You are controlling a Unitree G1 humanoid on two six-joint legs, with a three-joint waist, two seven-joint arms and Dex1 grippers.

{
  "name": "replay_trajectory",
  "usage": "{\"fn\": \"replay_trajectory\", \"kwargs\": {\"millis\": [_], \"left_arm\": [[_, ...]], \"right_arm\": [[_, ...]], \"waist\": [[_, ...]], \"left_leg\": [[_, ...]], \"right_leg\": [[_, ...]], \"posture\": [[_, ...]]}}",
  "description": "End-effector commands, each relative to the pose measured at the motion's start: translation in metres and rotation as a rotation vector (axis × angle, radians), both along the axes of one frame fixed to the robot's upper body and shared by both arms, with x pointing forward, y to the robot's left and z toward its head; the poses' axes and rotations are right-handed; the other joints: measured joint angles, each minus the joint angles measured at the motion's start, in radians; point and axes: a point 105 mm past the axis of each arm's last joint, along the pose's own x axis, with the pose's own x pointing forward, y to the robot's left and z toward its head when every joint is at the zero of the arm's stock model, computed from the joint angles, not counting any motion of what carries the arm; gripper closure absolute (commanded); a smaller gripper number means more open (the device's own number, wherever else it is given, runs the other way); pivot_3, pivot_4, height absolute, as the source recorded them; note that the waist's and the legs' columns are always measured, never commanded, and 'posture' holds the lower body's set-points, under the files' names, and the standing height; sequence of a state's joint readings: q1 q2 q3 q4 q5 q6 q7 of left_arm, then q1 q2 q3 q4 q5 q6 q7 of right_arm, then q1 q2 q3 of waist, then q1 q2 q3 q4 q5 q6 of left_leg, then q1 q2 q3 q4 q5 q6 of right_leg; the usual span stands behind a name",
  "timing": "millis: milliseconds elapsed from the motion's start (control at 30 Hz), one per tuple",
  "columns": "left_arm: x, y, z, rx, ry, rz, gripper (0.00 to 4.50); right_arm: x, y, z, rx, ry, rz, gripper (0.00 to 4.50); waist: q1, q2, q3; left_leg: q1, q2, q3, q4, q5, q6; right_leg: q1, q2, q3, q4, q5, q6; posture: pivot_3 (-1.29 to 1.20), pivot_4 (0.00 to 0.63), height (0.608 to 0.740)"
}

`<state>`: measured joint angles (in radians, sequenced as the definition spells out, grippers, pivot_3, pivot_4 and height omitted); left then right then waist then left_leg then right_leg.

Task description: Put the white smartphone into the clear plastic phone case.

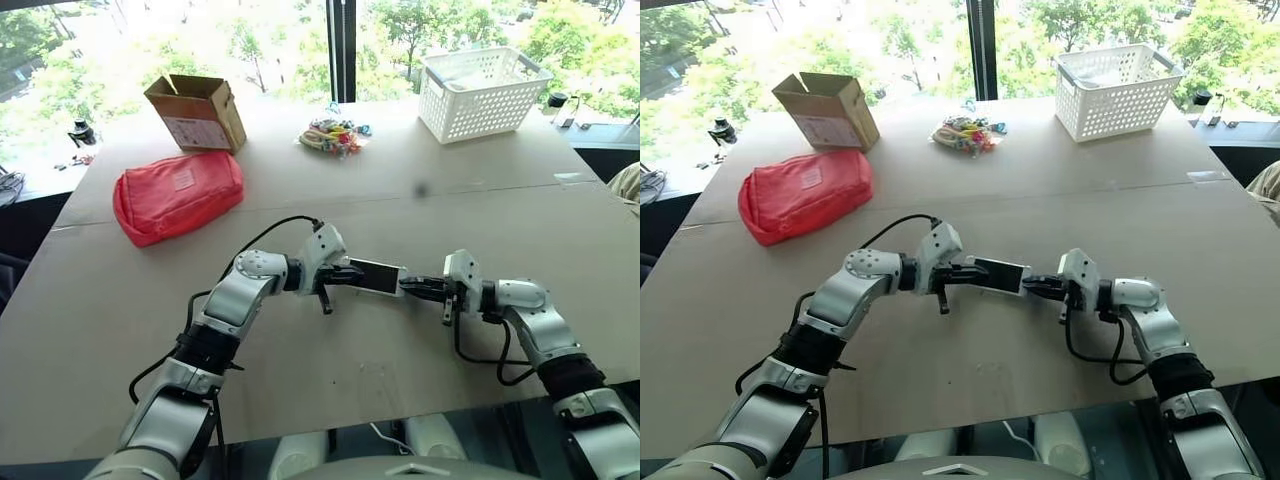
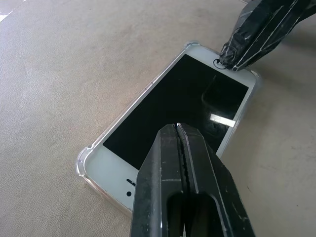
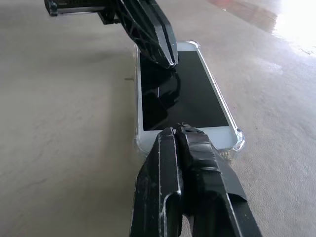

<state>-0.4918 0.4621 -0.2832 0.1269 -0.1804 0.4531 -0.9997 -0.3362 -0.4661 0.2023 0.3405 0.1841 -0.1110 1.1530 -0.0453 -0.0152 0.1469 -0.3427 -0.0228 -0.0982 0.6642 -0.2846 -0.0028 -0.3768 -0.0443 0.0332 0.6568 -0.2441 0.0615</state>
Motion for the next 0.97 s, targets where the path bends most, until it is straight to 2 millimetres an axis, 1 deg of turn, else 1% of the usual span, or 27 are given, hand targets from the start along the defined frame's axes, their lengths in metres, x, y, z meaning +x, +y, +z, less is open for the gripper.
{"fn": "replay_trajectory", "kwargs": {"millis": [33, 100, 167, 233, 333, 367, 433, 467, 533, 567, 600, 633, 667, 700, 733, 767, 833, 867, 967], "left_arm": [[-0.002, 0.001, -0.001, 0.008, 0.001, 0.003, 4.50], [-0.002, 0.001, -0.001, 0.010, 0.003, 0.004, 4.50], [-0.002, 0.002, -0.002, 0.011, 0.006, 0.009, 4.50], [0.000, 0.002, -0.001, 0.001, 0.005, 0.024, 4.50], [0.005, 0.000, 0.012, -0.077, -0.028, 0.056, 4.50], [0.006, 0.000, 0.021, -0.131, -0.043, 0.067, 4.50], [0.008, 0.005, 0.034, -0.194, -0.093, 0.083, 4.50], [0.010, 0.011, 0.038, -0.198, -0.137, 0.109, 4.50], [0.009, 0.025, 0.038, -0.180, -0.162, 0.121, 3.99], [0.007, 0.033, 0.038, -0.178, -0.160, 0.119, 3.78], [0.004, 0.043, 0.037, -0.167, -0.164, 0.116, 3.45], [0.001, 0.052, 0.036, -0.159, -0.171, 0.115, 3.01], [-0.002, 0.058, 0.035, -0.153, -0.173, 0.108, 2.63], [-0.005, 0.067, 0.034, -0.142, -0.180, 0.103, 2.01], [-0.007, 0.077, 0.033, -0.133, -0.187, 0.106, 1.61], [-0.009, 0.086, 0.031, -0.120, -0.188, 0.109, 1.18], [-0.012, 0.104, 0.027, -0.082, -0.194, 0.114, 0.32], [-0.012, 0.110, 0.028, -0.075, -0.197, 0.115, 0.05], [-0.011, 0.125, 0.028, -0.052, -0.215, 0.121, 0.05]], "right_arm": [[-0.046, -0.005, -0.084, -0.260, 0.283, 0.110, 4.46], [-0.045, -0.006, -0.085, -0.269, 0.287, 0.103, 4.46], [-0.042, -0.006, -0.082, -0.258, 0.276, 0.095, 4.46], [-0.035, -0.003, -0.074, -0.210, 0.259, 0.063, 4.46], [-0.022, 0.000, -0.053, -0.106, 0.199, 0.005, 4.46], [-0.015, 0.000, -0.036, -0.030, 0.182, -0.023, 4.22], [-0.007, -0.005, -0.010, 0.061, 0.151, -0.048, 3.62], [-0.006, -0.009, -0.001, 0.075, 0.134, -0.050, 3.04], [-0.003, -0.019, 0.016, 0.100, 0.101, -0.059, 2.51], [-0.002, -0.026, 0.025, 0.109, 0.084, -0.064, 2.07], [-0.002, -0.033, 0.034, 0.113, 0.065, -0.069, 1.75], [-0.001, -0.040, 0.040, 0.115, 0.052, -0.072, 1.24], [-0.002, -0.046, 0.044, 0.113, 0.047, -0.074, 0.90], [-0.002, -0.054, 0.047, 0.097, 0.041, -0.079, 0.21], [-0.001, -0.064, 0.050, 0.084, 0.033, -0.090, 0.00], [0.000, -0.073, 0.052, 0.074, 0.030, -0.102, 0.00], [0.003, -0.092, 0.056, 0.046, 0.022, -0.130, 0.00], [0.004, -0.099, 0.057, 0.036, 0.022, -0.138, 0.00], [0.007, -0.112, 0.060, 0.013, 0.021, -0.150, 0.00]], "waist": [[0.000, -0.003, -0.005], [0.000, -0.006, -0.009], [0.001, -0.006, -0.011], [0.001, -0.007, -0.012], [0.001, -0.006, -0.011], [0.000, -0.006, -0.011], [0.003, -0.002, -0.006], [0.003, -0.001, -0.005], [0.004, 0.004, 0.000], [0.004, 0.004, 0.001], [0.004, 0.005, 0.004], [0.003, 0.006, 0.006], [0.004, 0.008, 0.007], [0.005, 0.008, 0.008], [0.007, 0.008, 0.009], [0.009, 0.008, 0.009], [0.011, 0.008, 0.011], [0.012, 0.008, 0.013], [0.012, 0.008, 0.016]], "left_leg": [[0.001, 0.000, 0.000, -0.001, 0.000, 0.000], [0.002, 0.002, 0.000, -0.002, 0.000, 0.000], [0.003, 0.002, 0.001, -0.002, 0.000, 0.000], [0.003, 0.002, 0.001, -0.002, 0.000, 0.000], [0.004, 0.003, 0.002, -0.004, 0.000, 0.000], [0.004, 0.003, 0.003, -0.004, 0.000, 0.000], [0.001, 0.007, 0.003, -0.004, 0.000, 0.000], [0.000, 0.008, 0.003, -0.004, 0.000, 0.000], [-0.002, 0.008, 0.003, -0.004, 0.000, 0.000], [-0.004, 0.008, 0.004, -0.005, 0.000, 0.000], [-0.005, 0.008, 0.005, -0.006, 0.000, 0.000], [-0.006, 0.007, 0.006, -0.007, 0.000, 0.000], [-0.008, 0.008, 0.008, -0.007, 0.000, 0.000], [-0.013, 0.007, 0.009, -0.008, 0.000, 0.000], [-0.019, 0.007, 0.009, -0.007, 0.000, 0.000], [-0.024, 0.007, 0.009, -0.007, 0.000, 0.000], [-0.025, 0.007, 0.009, -0.007, 0.000, 0.000], [-0.026, 0.007, 0.009, -0.007, 0.000, 0.000], [-0.026, 0.006, 0.010, -0.007, 0.000, 0.000]], "right_leg": [[0.000, 0.000, 0.000, 0.000, 0.000, 0.000], [0.000, 0.002, 0.001, 0.000, 0.000, -0.001], [0.001, 0.002, 0.002, 0.000, -0.001, -0.001], [0.001, 0.002, 0.003, 0.000, -0.001, -0.001], [0.001, 0.004, 0.006, -0.001, -0.001, -0.001], [0.000, 0.004, 0.006, -0.001, -0.001, -0.001], [-0.002, 0.005, 0.007, -0.001, -0.001, -0.001], [-0.004, 0.005, 0.007, -0.002, 0.000, -0.001], [-0.004, 0.005, 0.007, -0.002, 0.002, -0.004], [-0.007, 0.005, 0.008, -0.003, 0.002, -0.005], [-0.009, 0.005, 0.009, -0.003, 0.002, -0.005], [-0.011, 0.005, 0.009, -0.003, 0.002, -0.005], [-0.014, 0.005, 0.011, -0.003, 0.002, -0.005], [-0.020, 0.004, 0.012, -0.003, 0.003, -0.005], [-0.026, 0.004, 0.011, -0.003, 0.003, -0.005], [-0.030, 0.003, 0.011, -0.002, 0.003, -0.005], [-0.031, 0.003, 0.010, -0.002, 0.003, -0.005], [-0.032, 0.002, 0.010, -0.002, 0.003, -0.005], [-0.032, 0.002, 0.010, -0.003, 0.003, -0.005]], "posture": [[0.00, 0.150, 0.740], [0.00, 0.150, 0.740], [0.00, 0.150, 0.740], [0.00, 0.150, 0.740], [0.00, 0.150, 0.740], [0.00, 0.150, 0.740], [0.00, 0.150, 0.740], [0.00, 0.150, 0.740], [0.00, 0.150, 0.740], [0.00, 0.150, 0.740], [0.00, 0.150, 0.740], [0.00, 0.150, 0.740], [0.00, 0.150, 0.740], [0.00, 0.150, 0.740], [0.00, 0.150, 0.740], [0.00, 0.150, 0.740], [0.00, 0.150, 0.740], [0.00, 0.150, 0.740], [0.00, 0.150, 0.740]]}}
